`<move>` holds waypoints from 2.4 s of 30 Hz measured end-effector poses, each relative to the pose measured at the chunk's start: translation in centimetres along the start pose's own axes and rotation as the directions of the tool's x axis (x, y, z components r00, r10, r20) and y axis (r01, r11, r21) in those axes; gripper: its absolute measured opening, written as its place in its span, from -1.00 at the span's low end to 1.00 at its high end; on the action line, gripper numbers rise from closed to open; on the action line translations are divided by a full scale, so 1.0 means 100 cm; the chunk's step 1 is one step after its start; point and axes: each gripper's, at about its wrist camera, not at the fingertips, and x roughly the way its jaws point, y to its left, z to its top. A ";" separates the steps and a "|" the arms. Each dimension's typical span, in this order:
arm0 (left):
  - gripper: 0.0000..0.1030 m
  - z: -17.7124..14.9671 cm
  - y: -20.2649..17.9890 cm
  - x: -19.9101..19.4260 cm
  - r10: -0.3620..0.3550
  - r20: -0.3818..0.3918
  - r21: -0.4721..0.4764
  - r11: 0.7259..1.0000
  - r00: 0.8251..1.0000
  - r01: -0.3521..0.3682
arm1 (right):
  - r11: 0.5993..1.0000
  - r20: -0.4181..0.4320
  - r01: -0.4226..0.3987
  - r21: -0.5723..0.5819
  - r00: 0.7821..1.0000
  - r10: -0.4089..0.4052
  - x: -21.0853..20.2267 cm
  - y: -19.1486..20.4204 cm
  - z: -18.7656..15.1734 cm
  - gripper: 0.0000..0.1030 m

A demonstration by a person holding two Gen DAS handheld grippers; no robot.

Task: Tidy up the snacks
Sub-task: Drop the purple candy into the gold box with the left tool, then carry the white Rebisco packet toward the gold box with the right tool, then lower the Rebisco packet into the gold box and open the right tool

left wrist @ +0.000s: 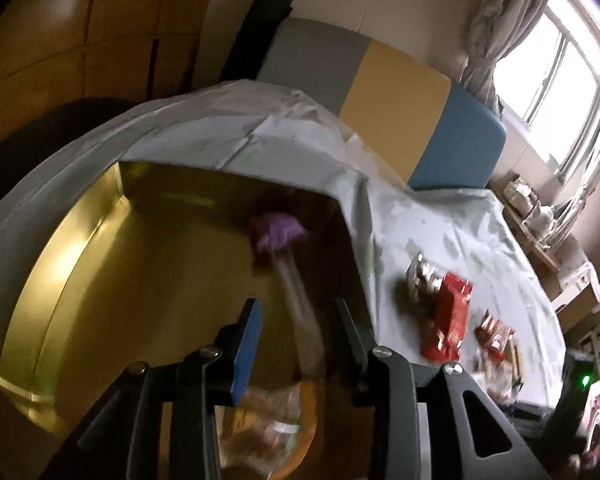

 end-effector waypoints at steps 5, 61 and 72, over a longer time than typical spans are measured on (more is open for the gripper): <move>-0.30 -0.022 0.000 -0.007 0.028 -0.030 0.021 0.999 0.999 -0.028 | 1.000 0.016 0.000 0.011 1.000 0.000 -0.001 -0.001 -0.004 -0.38; -0.30 -0.030 0.025 -0.028 0.194 -0.006 0.014 0.981 0.981 -0.194 | 0.926 0.064 -0.180 -0.332 0.975 0.213 -0.015 0.185 0.077 -0.39; -0.30 -0.033 0.038 -0.026 0.207 -0.021 -0.015 0.978 0.978 -0.208 | 0.915 0.048 -0.184 -0.360 0.975 0.215 0.013 0.222 0.098 -0.39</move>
